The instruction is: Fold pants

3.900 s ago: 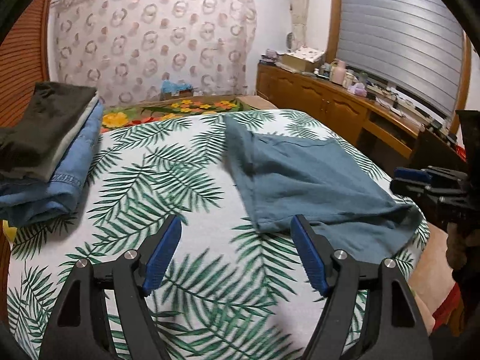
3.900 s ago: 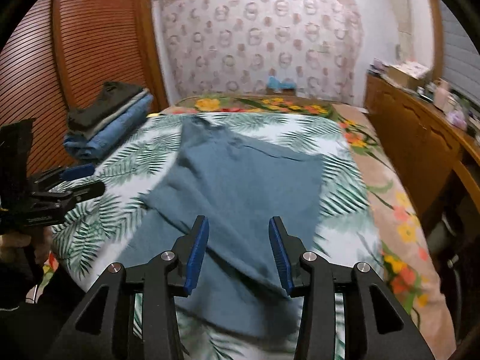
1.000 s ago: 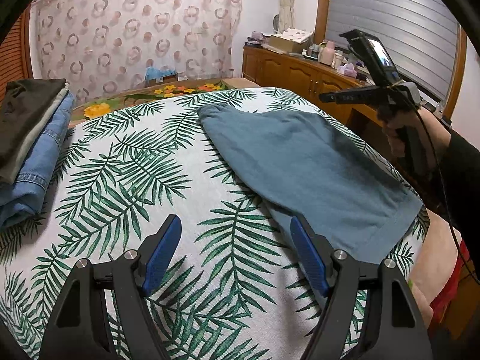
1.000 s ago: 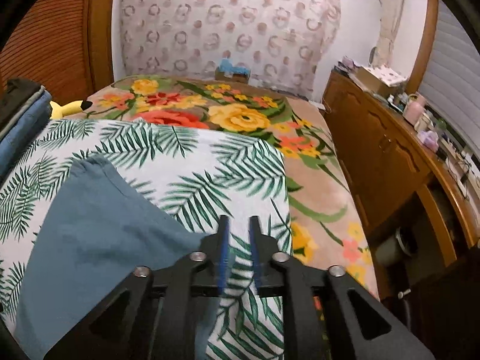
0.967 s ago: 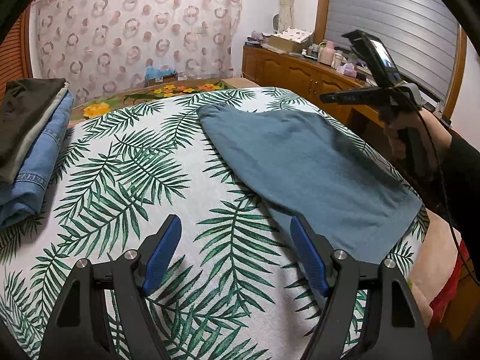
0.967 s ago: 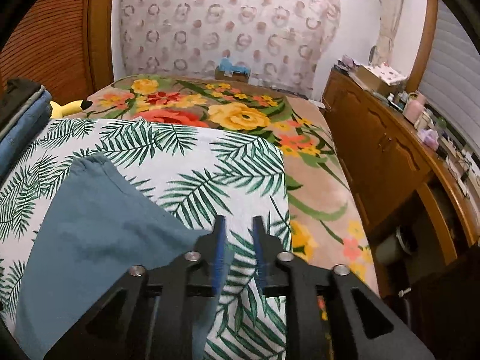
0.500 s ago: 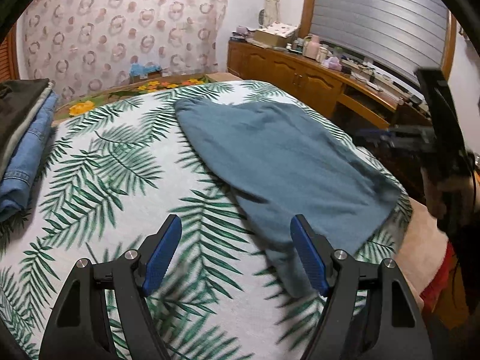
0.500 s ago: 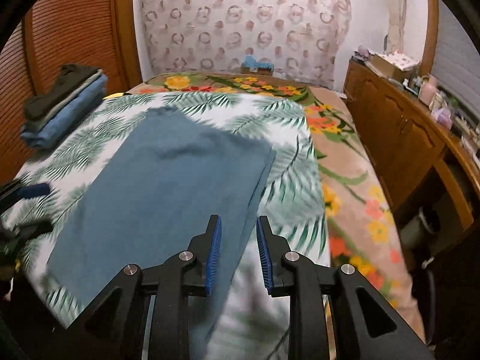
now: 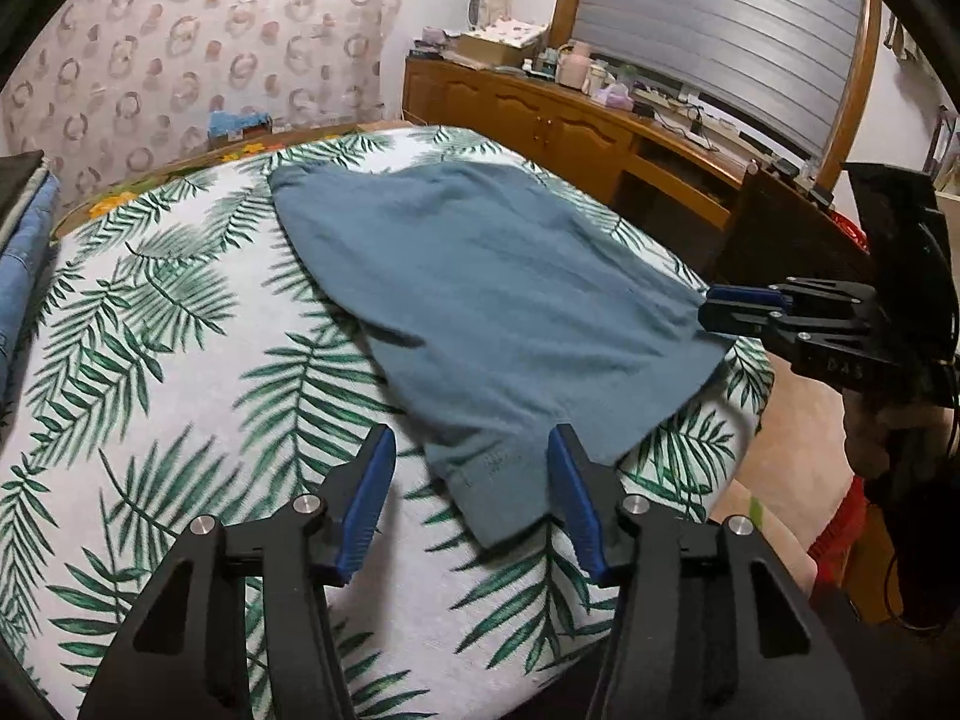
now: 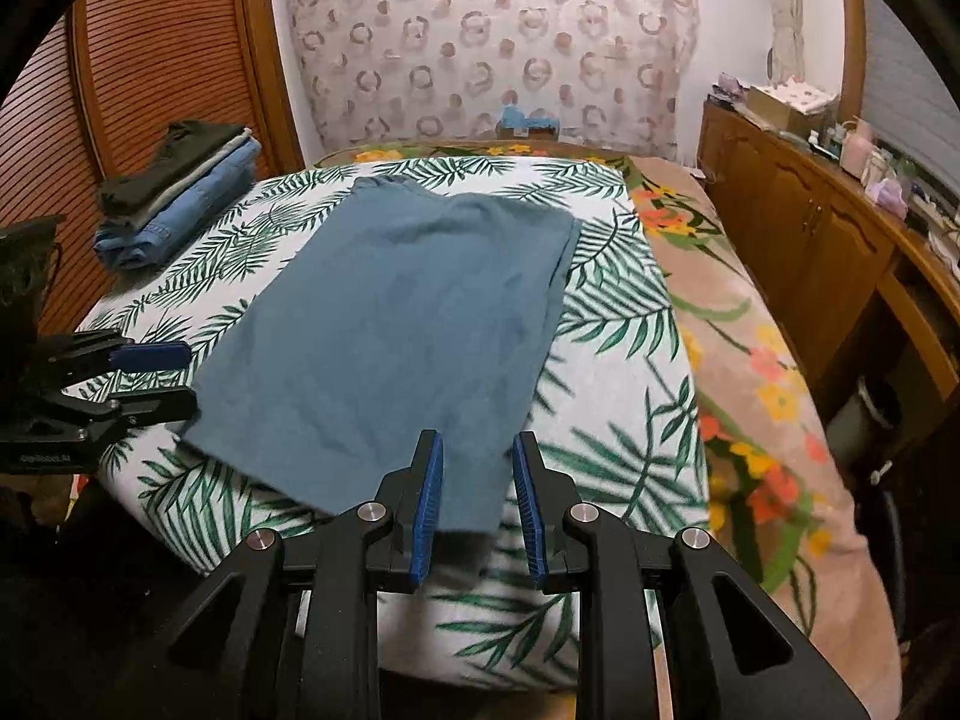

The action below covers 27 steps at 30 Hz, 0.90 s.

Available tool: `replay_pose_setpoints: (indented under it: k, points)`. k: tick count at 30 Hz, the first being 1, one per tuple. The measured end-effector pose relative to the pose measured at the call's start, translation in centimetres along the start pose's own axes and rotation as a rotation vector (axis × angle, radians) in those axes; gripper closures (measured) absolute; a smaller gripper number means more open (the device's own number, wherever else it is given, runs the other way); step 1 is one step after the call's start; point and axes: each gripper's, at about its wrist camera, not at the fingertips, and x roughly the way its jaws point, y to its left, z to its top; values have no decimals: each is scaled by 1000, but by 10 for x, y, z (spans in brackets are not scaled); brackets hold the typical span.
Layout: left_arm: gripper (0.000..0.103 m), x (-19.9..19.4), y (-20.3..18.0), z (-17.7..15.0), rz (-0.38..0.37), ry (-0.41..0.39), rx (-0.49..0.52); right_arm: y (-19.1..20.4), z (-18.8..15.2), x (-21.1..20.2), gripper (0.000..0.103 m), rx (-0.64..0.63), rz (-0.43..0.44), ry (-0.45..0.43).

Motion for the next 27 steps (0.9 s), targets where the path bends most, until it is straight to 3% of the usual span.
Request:
replay_pose_setpoints:
  k: [10,12,14,17,27]
  points:
    - [51,9,-4,-8,-8,33,-7,3,-9,9,78,40,-16,25]
    - [55,10,-4,-10,-11,31,-12,6,-9,9,78,47,-13,21]
    - [70,9,-5,-11,-31,31,-14,5,-9,8,78,52,-10,19]
    - [79,6,-9,-10,-36,19,1,9,-10,9,78,46,-14,19]
    - [83,-5,-1,-5,-46,-5,-20,14,-10,-4,68,58,-10,-29]
